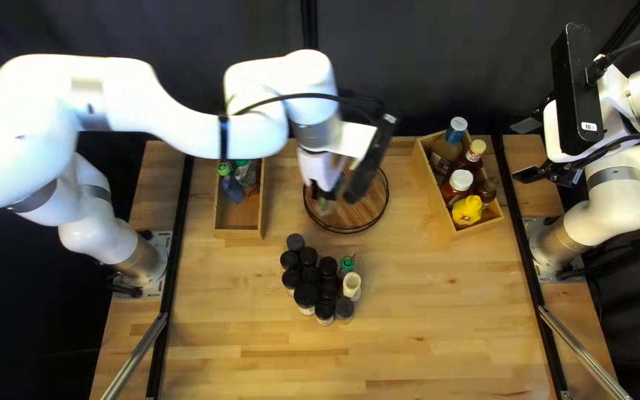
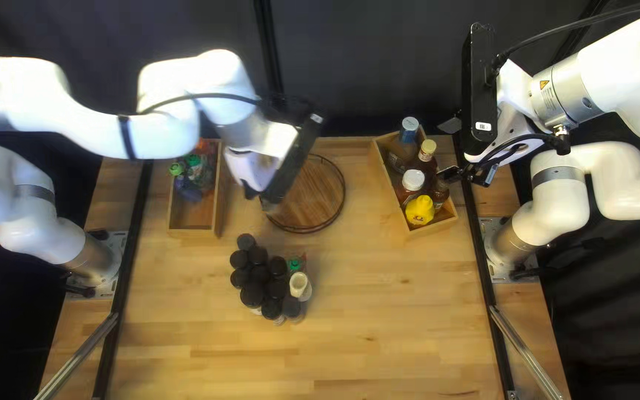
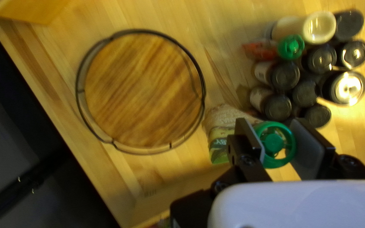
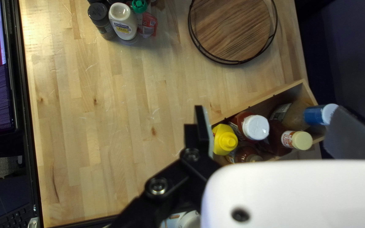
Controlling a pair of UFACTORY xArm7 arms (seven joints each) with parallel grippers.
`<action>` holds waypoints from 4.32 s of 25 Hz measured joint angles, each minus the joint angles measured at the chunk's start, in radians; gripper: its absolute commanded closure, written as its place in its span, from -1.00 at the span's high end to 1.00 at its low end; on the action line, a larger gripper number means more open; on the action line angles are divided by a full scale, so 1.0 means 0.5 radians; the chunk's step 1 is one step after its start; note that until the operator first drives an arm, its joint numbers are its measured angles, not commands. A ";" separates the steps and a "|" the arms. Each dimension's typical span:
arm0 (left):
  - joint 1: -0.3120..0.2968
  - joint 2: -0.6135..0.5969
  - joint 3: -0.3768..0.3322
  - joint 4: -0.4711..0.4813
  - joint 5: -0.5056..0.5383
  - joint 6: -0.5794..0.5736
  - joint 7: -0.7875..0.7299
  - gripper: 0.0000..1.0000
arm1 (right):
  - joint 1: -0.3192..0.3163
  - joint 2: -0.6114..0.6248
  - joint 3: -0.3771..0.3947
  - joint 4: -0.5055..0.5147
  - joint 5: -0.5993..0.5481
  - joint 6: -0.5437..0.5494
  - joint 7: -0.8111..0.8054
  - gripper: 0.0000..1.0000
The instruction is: Separate condiments, baby food and spices and place it in 3 different racks/containers
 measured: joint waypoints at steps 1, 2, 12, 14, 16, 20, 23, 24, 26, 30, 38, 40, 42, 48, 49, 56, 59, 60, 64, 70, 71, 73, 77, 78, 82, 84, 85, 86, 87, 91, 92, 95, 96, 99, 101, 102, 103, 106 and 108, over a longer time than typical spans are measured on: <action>0.004 -0.058 0.014 -0.055 -0.010 0.016 0.020 -1.00 | 0.000 0.000 0.000 0.000 0.000 0.000 0.000 1.00; 0.006 -0.113 0.026 -0.107 -0.018 0.031 0.037 -1.00 | 0.000 0.000 0.000 0.000 0.000 0.000 0.000 1.00; 0.039 -0.569 0.111 -0.677 -0.007 0.037 0.128 -1.00 | 0.000 0.000 0.000 0.000 0.000 0.000 0.000 1.00; 0.057 -0.647 0.128 -0.787 0.007 0.008 0.133 -1.00 | 0.000 0.000 0.000 0.000 0.000 0.000 0.000 1.00; 0.079 -0.719 0.145 -0.881 0.027 -0.018 0.135 -1.00 | 0.000 0.000 0.000 0.000 0.000 0.000 0.000 1.00; 0.117 -0.803 0.167 -1.013 0.066 -0.070 0.135 -0.99 | 0.000 0.000 0.000 0.000 0.000 0.000 0.000 1.00; 0.145 -0.832 0.180 -1.098 0.093 -0.130 0.135 -1.00 | 0.000 0.000 0.000 0.000 0.000 0.000 0.000 1.00; 0.155 -0.838 0.184 -1.122 0.103 -0.153 0.135 -1.00 | 0.000 0.000 0.000 0.000 0.000 0.000 0.000 1.00; 0.173 -0.843 0.189 -1.161 0.121 -0.193 0.133 -1.00 | 0.000 0.000 0.000 0.000 0.000 0.000 0.000 1.00; 0.208 -0.830 0.200 -1.231 0.157 -0.292 0.132 -0.96 | 0.000 0.000 0.000 0.000 0.000 0.000 0.000 1.00; 0.254 -0.807 0.155 -1.327 0.223 -0.444 0.051 1.00 | 0.000 0.000 0.000 0.000 0.000 0.000 0.000 1.00; 0.269 -0.802 0.131 -1.352 0.244 -0.479 0.010 1.00 | 0.000 0.000 0.000 0.000 0.000 0.000 0.000 1.00; 0.275 -0.800 0.111 -1.362 0.254 -0.494 -0.025 1.00 | 0.000 0.000 0.000 0.000 0.000 0.000 0.000 1.00; 0.209 -0.751 0.043 -1.234 0.186 -0.418 -0.099 1.00 | 0.000 0.000 0.000 0.000 0.000 0.000 0.000 1.00; 0.188 -0.733 0.036 -1.198 0.162 -0.399 -0.100 1.00 | 0.000 0.000 0.000 0.000 0.000 0.000 0.000 1.00; 0.025 -0.417 0.015 -0.857 -0.096 -0.325 -0.041 1.00 | 0.000 0.000 0.000 0.000 0.000 0.000 0.000 1.00; -0.039 -0.270 0.002 -0.711 -0.210 -0.322 0.000 1.00 | 0.000 0.000 0.000 0.000 0.000 0.000 0.000 1.00; -0.053 -0.231 -0.003 -0.674 -0.235 -0.323 0.012 1.00 | 0.000 0.000 0.000 0.000 0.000 0.000 0.000 1.00; -0.108 -0.029 -0.031 -0.501 -0.310 -0.343 0.084 1.00 | 0.000 0.000 0.000 0.000 0.000 0.000 0.000 1.00; -0.166 0.283 -0.076 -0.244 -0.370 -0.391 0.231 1.00 | 0.000 0.000 0.000 0.000 0.000 0.000 0.000 1.00; -0.175 0.335 -0.087 -0.200 -0.372 -0.403 0.249 1.00 | 0.000 0.000 0.000 0.000 0.000 0.000 0.000 1.00; -0.192 0.440 -0.106 -0.121 -0.371 -0.439 0.283 1.00 | 0.000 0.000 0.000 0.000 0.000 0.000 0.000 1.00; -0.221 0.616 -0.135 -0.019 -0.361 -0.539 0.356 1.00 | 0.000 0.000 0.000 0.000 0.000 0.000 0.000 1.00; -0.228 0.658 -0.142 0.003 -0.357 -0.563 0.374 1.00 | 0.000 0.000 0.000 0.000 0.000 0.000 0.000 1.00; -0.252 0.784 -0.160 0.065 -0.331 -0.632 0.422 1.00 | 0.000 0.000 0.000 0.000 0.000 0.000 0.000 1.00; -0.262 0.820 -0.165 0.073 -0.318 -0.659 0.435 1.00 | 0.000 0.000 0.000 0.000 0.000 0.000 0.000 1.00; -0.267 0.837 -0.166 0.073 -0.309 -0.673 0.437 1.00 | 0.000 0.000 0.000 0.000 0.000 0.000 0.000 1.00; -0.273 0.850 -0.167 0.072 -0.299 -0.687 0.437 1.00 | 0.000 0.000 0.000 0.000 0.000 0.000 0.000 1.00; -0.280 0.860 -0.169 0.069 -0.288 -0.698 0.435 1.00 | 0.000 0.000 0.000 0.000 0.000 0.000 0.000 1.00; -0.303 0.882 -0.169 0.053 -0.237 -0.732 0.413 1.00 | 0.000 0.000 0.000 0.000 0.000 0.000 0.000 1.00; -0.309 0.884 -0.167 0.047 -0.222 -0.739 0.404 0.79 | 0.000 0.000 0.000 0.000 0.000 0.000 0.000 1.00; -0.325 0.886 -0.163 0.029 -0.180 -0.758 0.375 -1.00 | 0.000 0.000 0.000 0.000 0.000 0.000 0.000 1.00; -0.329 0.885 -0.162 0.023 -0.171 -0.763 0.368 -1.00 | 0.000 0.000 0.000 0.000 0.000 0.000 0.000 1.00; -0.341 0.877 -0.158 0.009 -0.138 -0.772 0.340 -1.00 | 0.000 0.000 0.000 0.000 0.000 0.000 0.000 1.00; -0.346 0.872 -0.155 0.013 -0.120 -0.763 0.326 -1.00 | 0.000 0.000 0.000 0.000 0.000 0.000 0.000 1.00; -0.347 0.867 -0.153 0.019 -0.111 -0.750 0.321 -1.00 | 0.000 0.000 0.000 0.000 0.000 0.000 0.000 1.00; -0.347 0.856 -0.151 0.026 -0.104 -0.732 0.317 -1.00 | 0.000 0.000 0.000 0.000 0.000 0.000 0.000 1.00; -0.337 0.786 -0.140 0.067 -0.079 -0.635 0.303 -1.00 | 0.000 0.000 0.000 0.000 0.000 0.000 0.000 1.00; -0.323 0.729 -0.127 0.106 -0.061 -0.553 0.294 -1.00 | 0.000 0.000 0.000 0.000 0.000 0.000 0.000 1.00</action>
